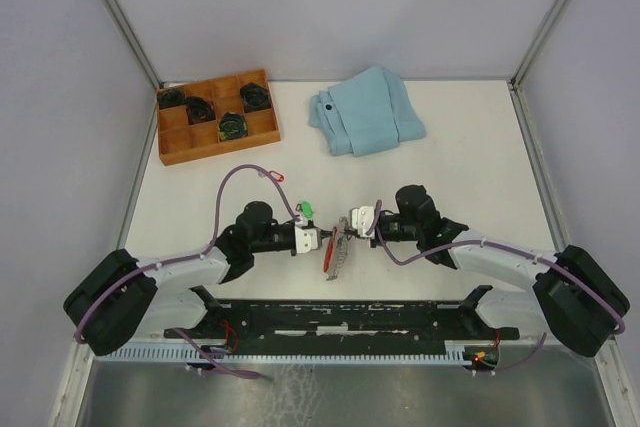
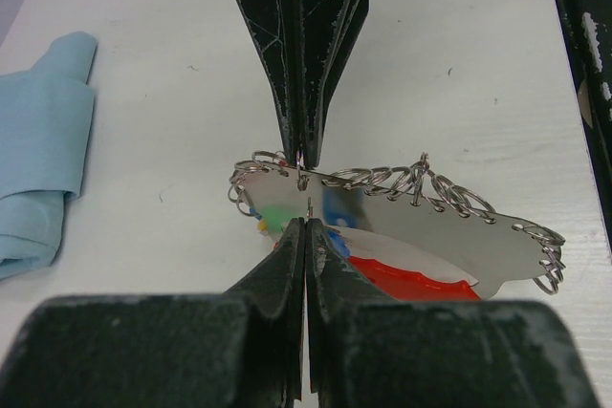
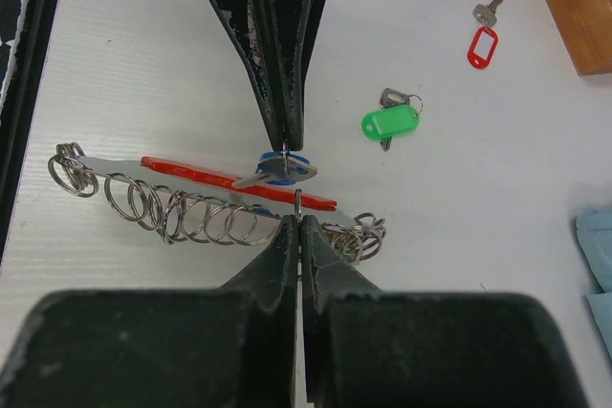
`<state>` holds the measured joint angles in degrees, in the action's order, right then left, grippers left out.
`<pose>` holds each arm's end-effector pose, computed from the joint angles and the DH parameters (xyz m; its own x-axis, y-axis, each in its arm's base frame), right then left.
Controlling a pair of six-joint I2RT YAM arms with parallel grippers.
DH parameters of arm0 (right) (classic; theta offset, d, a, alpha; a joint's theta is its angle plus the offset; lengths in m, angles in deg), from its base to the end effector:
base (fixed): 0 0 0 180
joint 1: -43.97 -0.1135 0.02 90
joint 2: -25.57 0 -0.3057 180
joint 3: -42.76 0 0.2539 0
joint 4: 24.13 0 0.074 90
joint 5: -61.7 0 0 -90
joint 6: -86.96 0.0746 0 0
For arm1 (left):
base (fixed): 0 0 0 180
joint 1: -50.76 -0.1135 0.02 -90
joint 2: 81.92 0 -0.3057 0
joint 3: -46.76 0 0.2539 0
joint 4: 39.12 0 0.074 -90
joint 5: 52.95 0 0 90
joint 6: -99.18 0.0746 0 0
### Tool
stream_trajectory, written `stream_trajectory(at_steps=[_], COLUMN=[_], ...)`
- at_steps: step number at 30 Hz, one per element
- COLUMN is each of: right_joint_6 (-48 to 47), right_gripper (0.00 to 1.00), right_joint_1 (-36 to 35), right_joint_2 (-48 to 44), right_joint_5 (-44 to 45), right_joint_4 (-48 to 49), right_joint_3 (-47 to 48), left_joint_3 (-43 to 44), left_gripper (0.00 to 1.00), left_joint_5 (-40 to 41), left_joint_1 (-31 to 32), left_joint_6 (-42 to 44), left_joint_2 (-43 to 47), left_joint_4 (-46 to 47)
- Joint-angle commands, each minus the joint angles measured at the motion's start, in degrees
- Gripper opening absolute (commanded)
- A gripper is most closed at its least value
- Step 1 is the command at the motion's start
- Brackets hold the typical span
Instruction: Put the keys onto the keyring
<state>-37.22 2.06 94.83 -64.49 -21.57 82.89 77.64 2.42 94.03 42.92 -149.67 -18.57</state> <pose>0.1593 0.2022 0.2158 0.2483 -0.3864 -0.8883 -0.9581 0.0372 -0.2840 0.1437 -0.1935 0.2061 0.3637 0.2853 -0.8868 0.9129 0.0804 0.4003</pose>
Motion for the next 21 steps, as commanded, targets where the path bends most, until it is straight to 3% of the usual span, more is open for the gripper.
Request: stream_trajectory(at_steps=[1, 21], right_joint_6=[-0.25, -0.44], right_gripper=[0.01, 0.01], right_joint_1=[-0.27, -0.63], right_joint_2=[0.07, 0.53], right_joint_5=[-2.53, -2.8], right_joint_4=[3.52, 3.33], right_joint_3=[3.02, 2.98], left_joint_3=[2.12, 2.25], left_gripper=[0.03, 0.03], left_joint_5=[-1.05, -1.49], left_joint_1=[0.23, 0.41], left_joint_6=[-1.09, -2.43], left_joint_2=[-0.57, -1.23], left_joint_4=[3.37, 4.86])
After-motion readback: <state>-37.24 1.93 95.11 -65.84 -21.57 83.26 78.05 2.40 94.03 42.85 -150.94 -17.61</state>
